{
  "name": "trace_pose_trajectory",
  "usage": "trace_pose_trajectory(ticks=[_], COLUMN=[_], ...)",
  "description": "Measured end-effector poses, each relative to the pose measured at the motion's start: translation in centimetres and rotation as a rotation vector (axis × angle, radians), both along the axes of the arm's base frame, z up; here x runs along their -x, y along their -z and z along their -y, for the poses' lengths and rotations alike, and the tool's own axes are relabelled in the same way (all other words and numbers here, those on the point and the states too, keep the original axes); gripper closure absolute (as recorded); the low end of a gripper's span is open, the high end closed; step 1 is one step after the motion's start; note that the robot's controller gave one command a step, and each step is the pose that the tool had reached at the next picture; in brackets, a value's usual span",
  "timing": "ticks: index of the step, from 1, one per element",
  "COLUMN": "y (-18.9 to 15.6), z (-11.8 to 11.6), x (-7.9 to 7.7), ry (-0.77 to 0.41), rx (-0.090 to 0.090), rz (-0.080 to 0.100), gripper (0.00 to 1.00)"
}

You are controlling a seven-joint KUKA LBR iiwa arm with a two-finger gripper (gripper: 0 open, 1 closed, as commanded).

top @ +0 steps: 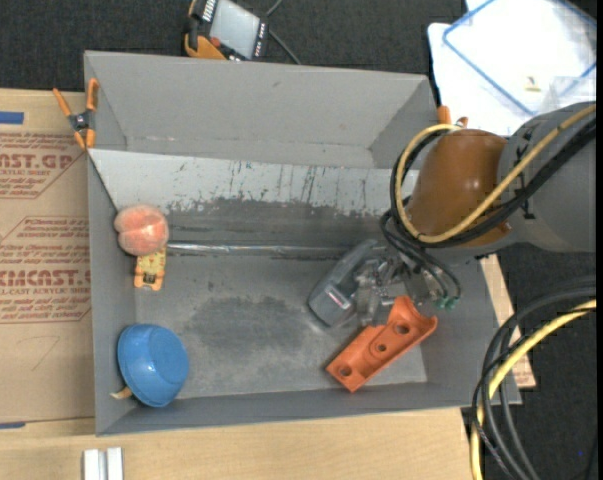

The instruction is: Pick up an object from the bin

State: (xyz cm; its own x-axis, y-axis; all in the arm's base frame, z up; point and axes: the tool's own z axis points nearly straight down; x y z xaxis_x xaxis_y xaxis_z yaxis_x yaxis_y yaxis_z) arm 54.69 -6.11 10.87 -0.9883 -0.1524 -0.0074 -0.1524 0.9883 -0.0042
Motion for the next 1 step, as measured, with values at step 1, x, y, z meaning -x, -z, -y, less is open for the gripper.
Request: trace_pose_trajectory(ticks=[1], y=[1.52], z=[0.36], x=[-0.37], ry=[-0.109], rx=[0.0], rz=[-0.014], gripper=[0.0])
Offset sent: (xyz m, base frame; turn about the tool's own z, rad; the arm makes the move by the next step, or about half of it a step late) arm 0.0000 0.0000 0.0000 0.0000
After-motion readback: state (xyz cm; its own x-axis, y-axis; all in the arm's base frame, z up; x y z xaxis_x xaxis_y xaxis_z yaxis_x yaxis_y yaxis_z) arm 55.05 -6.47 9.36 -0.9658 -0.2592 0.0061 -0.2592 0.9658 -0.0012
